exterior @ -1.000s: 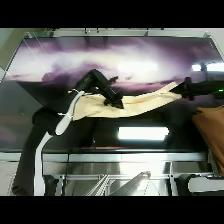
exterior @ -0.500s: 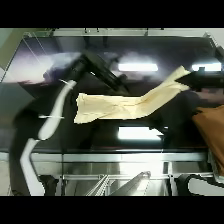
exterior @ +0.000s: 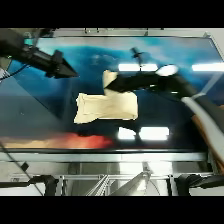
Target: Fold the shirts.
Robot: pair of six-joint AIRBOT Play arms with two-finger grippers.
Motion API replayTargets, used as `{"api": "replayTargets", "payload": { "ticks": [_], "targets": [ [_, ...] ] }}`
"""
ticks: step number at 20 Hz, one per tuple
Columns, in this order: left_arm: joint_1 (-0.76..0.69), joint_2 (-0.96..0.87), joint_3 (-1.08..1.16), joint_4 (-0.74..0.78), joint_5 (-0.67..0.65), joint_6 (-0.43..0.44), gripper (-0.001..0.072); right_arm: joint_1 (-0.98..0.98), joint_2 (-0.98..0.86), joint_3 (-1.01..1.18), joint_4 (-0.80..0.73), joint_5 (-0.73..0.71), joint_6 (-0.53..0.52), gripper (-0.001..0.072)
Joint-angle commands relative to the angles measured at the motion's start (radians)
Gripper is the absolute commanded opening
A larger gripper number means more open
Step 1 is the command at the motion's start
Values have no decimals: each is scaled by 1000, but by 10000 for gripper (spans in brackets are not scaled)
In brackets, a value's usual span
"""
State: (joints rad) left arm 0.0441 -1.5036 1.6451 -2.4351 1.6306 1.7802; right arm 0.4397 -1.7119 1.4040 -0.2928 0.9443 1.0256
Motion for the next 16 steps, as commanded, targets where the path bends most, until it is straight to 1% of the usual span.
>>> {"api": "replayTargets", "payload": {
  "ticks": [1, 3, 5, 6, 7, 8, 10, 12, 14, 15, 16],
  "targets": [
    [75, 110, -205, 8, -34, 82, 20, 181, -243, 187, 6, -76, 41, 17],
    [81, 132, -304, 7, -52, 92, 21, 225, -317, 259, 6, -71, 40, 22],
    [81, 144, -381, 5, -68, 125, 21, 230, -327, 284, 1, -18, 37, 427],
    [81, 153, -414, 5, -79, 129, 21, 212, -315, 286, -16, 43, 45, 423],
    [81, 158, -434, 4, -83, 139, 21, 181, -296, 286, -45, 115, 77, 360],
    [84, 167, -446, 6, -83, 151, 21, 138, -267, 286, -86, 195, 110, 346],
    [102, 188, -459, 7, -82, 166, 21, 39, -194, 286, -193, 325, 190, 346],
    [133, 204, -458, 7, -71, 168, 21, -80, -99, 284, -366, 403, 286, 345],
    [169, 220, -458, 8, -46, 170, 21, -187, -4, 251, -565, 426, 382, 346],
    [186, 229, -458, 7, -39, 177, 21, -232, 37, 209, -644, 418, 423, 368],
    [201, 239, -458, 6, -39, 177, 21, -274, 76, 144, -697, 394, 446, 542]
  ]
}}
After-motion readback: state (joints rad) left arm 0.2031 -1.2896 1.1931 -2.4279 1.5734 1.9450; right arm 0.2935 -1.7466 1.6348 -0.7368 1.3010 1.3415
